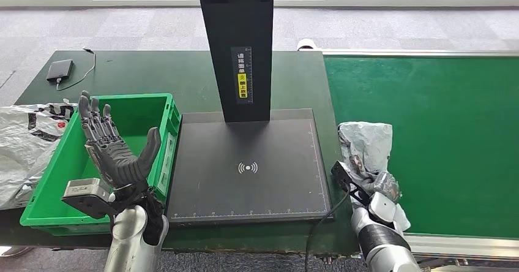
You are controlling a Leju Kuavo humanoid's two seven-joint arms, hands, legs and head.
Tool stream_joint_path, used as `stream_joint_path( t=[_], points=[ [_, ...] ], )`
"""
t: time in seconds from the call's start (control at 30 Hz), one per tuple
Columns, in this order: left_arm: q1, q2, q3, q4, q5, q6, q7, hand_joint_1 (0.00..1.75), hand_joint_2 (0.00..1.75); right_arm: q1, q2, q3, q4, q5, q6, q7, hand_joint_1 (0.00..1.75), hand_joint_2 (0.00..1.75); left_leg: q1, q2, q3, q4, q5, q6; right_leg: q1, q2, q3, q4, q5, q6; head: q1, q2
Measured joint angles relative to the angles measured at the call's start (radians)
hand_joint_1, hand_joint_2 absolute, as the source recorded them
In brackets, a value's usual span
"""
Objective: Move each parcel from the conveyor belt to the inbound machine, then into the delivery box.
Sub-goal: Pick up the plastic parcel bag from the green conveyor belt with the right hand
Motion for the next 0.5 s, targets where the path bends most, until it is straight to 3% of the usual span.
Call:
stream_joint_path(
  t=[0.13,0.27,0.4,0.5],
  points=[
    [0.001,0.0,0.001,-0.001,-0.004,0.001,0.0,0.0,1.75,0.007,0.009,-0.009,-0.018,-0.001,-0.174,-0.045,1.75,1.75,0.0,0.0,0.0,0.0,0.0,0.0,0.0,0.0,0.0,0.0,0.0,0.0,0.0,0.0],
    [0.001,0.0,0.002,-0.003,-0.007,0.002,0.0,0.0,1.75,0.063,0.052,-0.015,-0.2,-0.031,-0.382,-0.231,1.75,1.75,0.0,-0.001,0.0,0.0,0.0,0.0,0.0,-0.001,0.0,0.0,0.0,0.0,0.0,0.0],
    [0.0,0.0,0.002,0.0,-0.01,0.001,0.0,0.0,1.75,0.15,0.131,-0.02,-0.518,-0.107,-0.408,-0.463,1.75,1.75,0.0,-0.001,-0.001,0.0,0.0,0.0,0.0,-0.001,-0.001,0.0,0.0,0.0,0.0,0.0],
    [-0.002,0.0,0.002,0.007,-0.013,0.0,0.0,0.0,1.75,0.205,0.184,-0.02,-0.759,-0.195,-0.411,-0.582,1.75,1.75,0.0,-0.001,-0.001,0.0,0.0,0.0,0.0,-0.001,-0.001,0.0,-0.001,0.0,0.0,0.0]
  ],
)
